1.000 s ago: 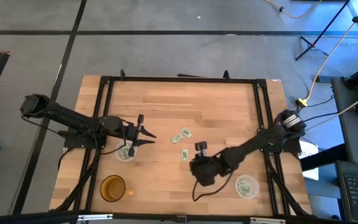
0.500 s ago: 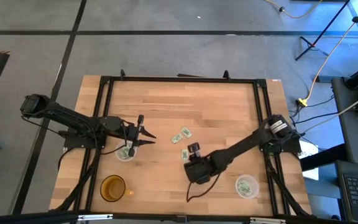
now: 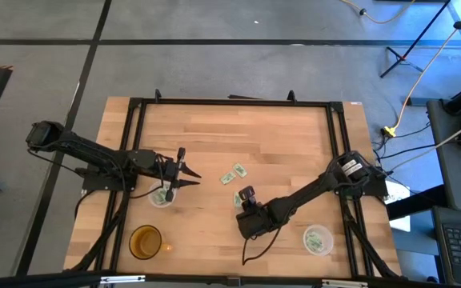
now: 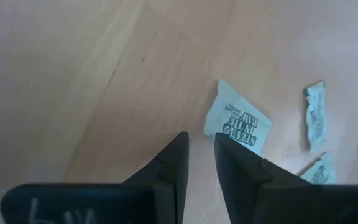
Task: Pick and place items into bin
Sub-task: Put the green stevia packet into the right transparent bin
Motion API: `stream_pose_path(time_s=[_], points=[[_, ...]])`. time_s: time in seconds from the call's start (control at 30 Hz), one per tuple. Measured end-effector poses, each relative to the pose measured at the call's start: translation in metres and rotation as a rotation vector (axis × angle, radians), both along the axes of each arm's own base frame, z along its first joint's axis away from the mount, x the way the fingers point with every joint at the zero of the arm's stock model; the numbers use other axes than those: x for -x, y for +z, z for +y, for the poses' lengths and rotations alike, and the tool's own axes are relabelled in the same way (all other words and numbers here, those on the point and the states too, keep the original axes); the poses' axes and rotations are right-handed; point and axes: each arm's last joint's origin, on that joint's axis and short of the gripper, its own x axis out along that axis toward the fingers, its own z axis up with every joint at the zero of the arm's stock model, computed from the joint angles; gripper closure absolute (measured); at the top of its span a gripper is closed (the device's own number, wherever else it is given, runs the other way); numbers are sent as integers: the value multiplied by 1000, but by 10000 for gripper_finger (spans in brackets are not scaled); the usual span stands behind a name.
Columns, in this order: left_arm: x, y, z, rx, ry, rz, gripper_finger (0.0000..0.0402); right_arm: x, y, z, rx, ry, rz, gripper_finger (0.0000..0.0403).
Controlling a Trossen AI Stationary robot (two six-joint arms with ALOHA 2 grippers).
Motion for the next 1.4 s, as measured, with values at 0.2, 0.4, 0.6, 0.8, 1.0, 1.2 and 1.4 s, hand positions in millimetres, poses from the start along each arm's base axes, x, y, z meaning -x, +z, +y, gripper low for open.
stream_pose_path(time_s=[0.2,0.4,0.6,0.8,1.0,1.2,1.4], points=[[0,0,0,0,0,0,313,0,-1,0,28,-4,-18,319],[0,0,0,0,0,0,313,-2,-1,1,50,38,-17,319],[0,0,0,0,0,0,313,-3,-1,0,57,53,-12,319],[0,0,0,0,0,0,313,-4,-2,-2,33,55,-3,319],[0,0,0,0,0,0,313,-4,-2,-3,16,40,-6,345],[0,0,0,0,0,0,313,-5,-2,-3,-2,24,-9,397],[0,0,0,0,0,0,313,-3,2,-2,-37,-74,-59,399]])
